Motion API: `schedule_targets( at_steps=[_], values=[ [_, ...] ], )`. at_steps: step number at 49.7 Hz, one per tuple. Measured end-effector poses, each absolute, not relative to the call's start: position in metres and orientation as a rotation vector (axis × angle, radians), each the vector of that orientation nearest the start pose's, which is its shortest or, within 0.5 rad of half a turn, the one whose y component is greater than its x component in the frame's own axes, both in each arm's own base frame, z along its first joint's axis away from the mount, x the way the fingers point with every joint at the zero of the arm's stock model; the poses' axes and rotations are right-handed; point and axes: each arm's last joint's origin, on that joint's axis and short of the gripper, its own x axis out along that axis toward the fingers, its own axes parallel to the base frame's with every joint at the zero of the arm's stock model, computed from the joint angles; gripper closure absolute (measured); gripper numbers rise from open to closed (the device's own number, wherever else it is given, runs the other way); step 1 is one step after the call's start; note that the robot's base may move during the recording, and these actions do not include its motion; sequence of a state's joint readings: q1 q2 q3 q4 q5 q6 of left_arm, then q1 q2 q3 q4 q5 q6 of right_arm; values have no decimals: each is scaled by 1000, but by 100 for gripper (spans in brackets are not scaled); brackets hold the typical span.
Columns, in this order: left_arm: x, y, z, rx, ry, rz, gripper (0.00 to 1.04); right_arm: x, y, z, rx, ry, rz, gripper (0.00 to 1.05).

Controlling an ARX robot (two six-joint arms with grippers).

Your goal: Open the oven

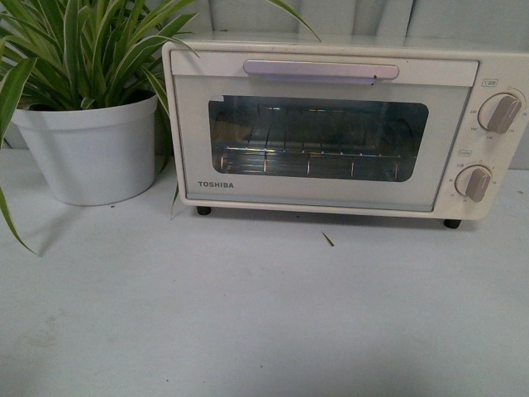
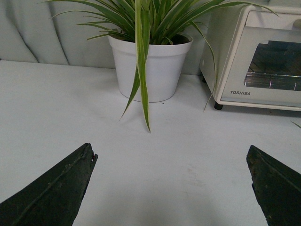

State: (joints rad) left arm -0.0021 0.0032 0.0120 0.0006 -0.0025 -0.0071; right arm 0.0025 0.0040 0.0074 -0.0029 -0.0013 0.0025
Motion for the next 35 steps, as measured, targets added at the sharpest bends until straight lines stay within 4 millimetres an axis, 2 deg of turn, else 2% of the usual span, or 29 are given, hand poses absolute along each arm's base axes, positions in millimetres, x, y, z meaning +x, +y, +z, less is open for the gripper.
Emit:
schedule_targets(
  at_steps=[35],
  values=[
    [97,0,167,-7,-9,0,6,97,0,165,2,-1,4,9]
  ],
)
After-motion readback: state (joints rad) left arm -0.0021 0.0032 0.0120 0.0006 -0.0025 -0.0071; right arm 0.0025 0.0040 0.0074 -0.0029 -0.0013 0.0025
